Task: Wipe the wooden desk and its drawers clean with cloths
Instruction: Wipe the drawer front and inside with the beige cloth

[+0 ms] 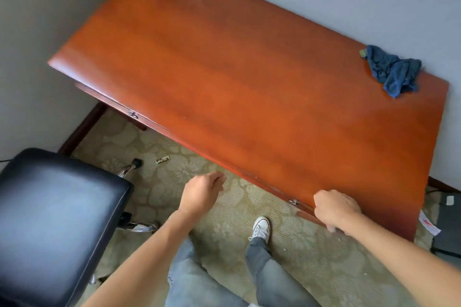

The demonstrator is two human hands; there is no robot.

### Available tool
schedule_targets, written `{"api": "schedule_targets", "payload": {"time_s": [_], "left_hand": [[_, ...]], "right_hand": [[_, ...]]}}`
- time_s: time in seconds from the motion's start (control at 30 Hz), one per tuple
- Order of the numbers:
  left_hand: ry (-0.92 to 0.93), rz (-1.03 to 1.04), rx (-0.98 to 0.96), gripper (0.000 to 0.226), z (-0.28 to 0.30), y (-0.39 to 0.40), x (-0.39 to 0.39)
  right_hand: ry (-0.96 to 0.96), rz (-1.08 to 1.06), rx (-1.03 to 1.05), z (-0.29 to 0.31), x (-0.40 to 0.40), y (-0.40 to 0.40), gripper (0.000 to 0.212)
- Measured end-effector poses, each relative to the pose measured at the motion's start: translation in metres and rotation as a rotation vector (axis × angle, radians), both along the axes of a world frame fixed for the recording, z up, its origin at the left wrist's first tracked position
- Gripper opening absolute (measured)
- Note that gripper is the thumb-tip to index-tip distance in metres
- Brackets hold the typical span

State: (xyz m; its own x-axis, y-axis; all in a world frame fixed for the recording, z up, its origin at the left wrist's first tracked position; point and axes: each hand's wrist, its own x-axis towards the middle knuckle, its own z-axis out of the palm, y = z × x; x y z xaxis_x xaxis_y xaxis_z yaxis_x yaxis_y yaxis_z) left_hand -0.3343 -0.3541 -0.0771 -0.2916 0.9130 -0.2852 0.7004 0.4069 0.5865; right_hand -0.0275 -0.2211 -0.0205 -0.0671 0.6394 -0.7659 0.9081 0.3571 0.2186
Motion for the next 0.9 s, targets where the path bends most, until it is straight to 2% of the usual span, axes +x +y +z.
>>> {"api": "schedule_targets", "payload": {"time_s": [0.07, 0.13, 0.2, 0.23, 0.3, 0.37, 0.47, 0.53, 0.6, 0.67, 0.73, 0.77, 0.8, 0.87, 0.9], "left_hand": [[-0.015, 0.023, -0.114, 0.022, -0.010, -0.035, -0.037], [-0.027, 0.006, -0.208, 0.024, -0.019, -0.064, -0.068], [-0.062, -0.046, -0.316, 0.025, -0.026, -0.086, -0.092], [-0.073, -0.081, -0.358, 0.024, -0.027, -0.092, -0.102], [-0.109, -0.146, -0.388, 0.023, -0.028, -0.091, -0.117], [-0.159, -0.200, -0.357, 0.023, -0.028, -0.080, -0.128], [-0.172, -0.285, -0.349, 0.019, -0.020, -0.064, -0.144], [-0.166, -0.322, -0.344, 0.022, -0.013, -0.051, -0.151], [-0.263, -0.330, -0.325, 0.025, 0.000, -0.041, -0.146], [-0.575, -0.198, -0.378, 0.032, 0.016, -0.038, -0.130], [-1.028, 0.053, -0.497, 0.037, 0.024, -0.037, -0.110], [-1.188, 0.154, -0.512, 0.037, 0.025, -0.036, -0.100], [-1.271, 0.256, -0.479, 0.035, 0.022, -0.034, -0.094], [-1.237, 0.464, -0.371, 0.026, 0.002, -0.026, -0.099], [-1.201, 0.540, -0.330, 0.022, -0.010, -0.024, -0.108]], "right_hand": [[-0.095, -0.055, 0.033, -0.003, 0.013, -0.023, 0.027], [-0.116, -0.199, 0.176, -0.009, 0.036, -0.059, 0.023], [-0.056, -0.611, 0.230, -0.011, 0.044, -0.102, 0.009], [-0.027, -0.719, 0.178, -0.012, 0.036, -0.127, 0.006], [-0.018, -0.871, 0.107, -0.021, 0.010, -0.186, 0.019], [0.098, -1.031, 0.103, -0.038, -0.027, -0.236, 0.028], [0.289, -1.027, 0.118, -0.037, -0.084, -0.249, 0.026], [0.469, -1.074, 0.178, -0.031, -0.117, -0.221, 0.026], [0.657, -1.157, 0.226, -0.017, -0.153, -0.183, 0.023], [0.834, -1.225, 0.207, -0.012, -0.188, -0.153, 0.019], [1.036, -1.285, 0.054, -0.011, -0.227, -0.138, 0.018], [1.104, -1.261, -0.045, -0.012, -0.246, -0.134, 0.019], [1.111, -1.181, -0.111, -0.012, -0.264, -0.129, 0.021], [0.976, -0.869, -0.128, -0.010, -0.290, -0.111, 0.025], [0.905, -0.674, -0.061, -0.011, -0.297, -0.099, 0.026]]}}
